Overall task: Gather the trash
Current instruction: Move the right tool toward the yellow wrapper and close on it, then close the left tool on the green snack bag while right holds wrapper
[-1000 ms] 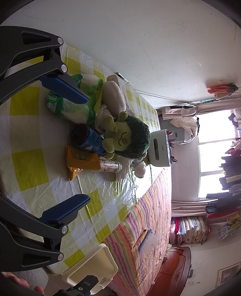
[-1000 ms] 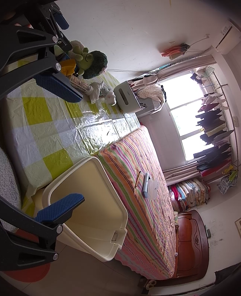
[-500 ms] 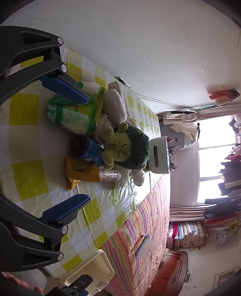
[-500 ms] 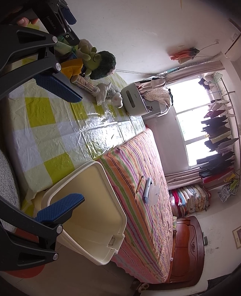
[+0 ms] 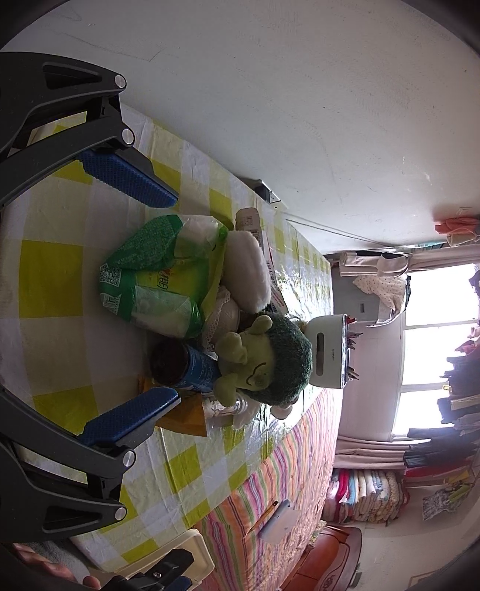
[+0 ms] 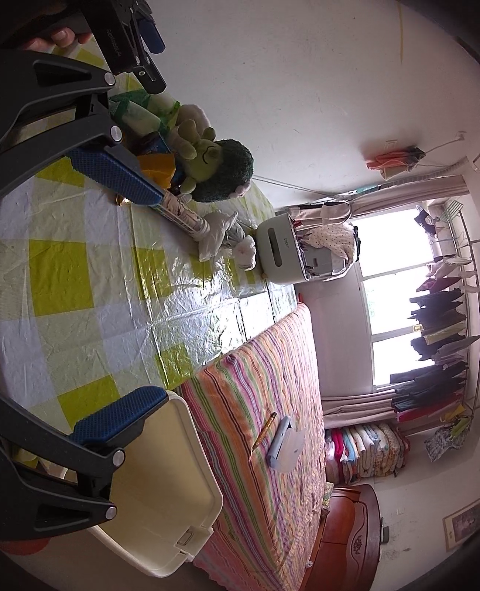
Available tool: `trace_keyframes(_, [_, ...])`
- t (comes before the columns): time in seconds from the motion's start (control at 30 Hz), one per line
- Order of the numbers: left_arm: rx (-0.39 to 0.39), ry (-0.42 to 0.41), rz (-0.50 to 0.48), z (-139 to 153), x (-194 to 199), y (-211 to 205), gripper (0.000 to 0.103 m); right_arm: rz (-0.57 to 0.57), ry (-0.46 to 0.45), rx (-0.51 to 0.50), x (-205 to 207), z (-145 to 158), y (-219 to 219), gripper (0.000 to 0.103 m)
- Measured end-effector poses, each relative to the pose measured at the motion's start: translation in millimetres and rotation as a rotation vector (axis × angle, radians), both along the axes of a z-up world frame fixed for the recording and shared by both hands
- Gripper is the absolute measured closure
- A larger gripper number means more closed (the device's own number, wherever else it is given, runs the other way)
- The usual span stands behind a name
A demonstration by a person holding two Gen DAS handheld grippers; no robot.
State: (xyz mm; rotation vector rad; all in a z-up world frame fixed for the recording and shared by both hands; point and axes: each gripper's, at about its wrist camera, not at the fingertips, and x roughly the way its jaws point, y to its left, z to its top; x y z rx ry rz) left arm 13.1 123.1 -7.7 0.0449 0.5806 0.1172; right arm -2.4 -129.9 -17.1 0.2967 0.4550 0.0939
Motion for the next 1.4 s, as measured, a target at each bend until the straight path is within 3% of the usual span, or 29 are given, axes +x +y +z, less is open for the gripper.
trace_keyframes(0.13, [0.000,0.021,0.028,-5,1,15,0.007,0.093,0.013,0.043,17,-3,10,0.007])
trace_keyframes(0.37, [-0.001,0.050,0.064,-13,-2,35,0.007,0.244,0.127,0.124,54,-18,29,0.007])
trace_keyframes(0.63, [-0.019,0.066,0.115,-17,-6,57,0.007,0.398,0.151,0.026,64,-20,75,0.010])
trace_keyframes(0.7, [-0.033,0.070,0.122,-18,-7,61,0.007,0.417,0.152,-0.010,66,-20,86,0.019])
trace_keyframes(0.73, [-0.038,0.072,0.125,-18,-6,62,0.007,0.430,0.160,-0.021,68,-20,91,0.028])
trace_keyframes(0.9, [-0.045,0.078,0.128,-18,-7,64,0.007,0.475,0.226,-0.059,85,-28,110,0.042])
trace_keyframes(0.97, [-0.052,0.082,0.124,-19,-5,63,0.007,0.494,0.257,-0.081,91,-31,118,0.064])
trace_keyframes(1.1, [-0.067,0.095,0.114,-20,0,64,0.007,0.516,0.287,-0.096,98,-33,125,0.075])
trace_keyframes(1.17, [-0.069,0.094,0.115,-22,2,64,0.007,0.509,0.281,-0.085,96,-33,123,0.088])
trace_keyframes(1.3, [-0.067,0.124,0.082,-29,9,58,0.007,0.494,0.258,-0.060,92,-33,116,0.092])
trace_keyframes(1.4, [0.009,0.121,0.039,-30,9,40,0.007,0.479,0.239,-0.037,87,-33,112,0.092])
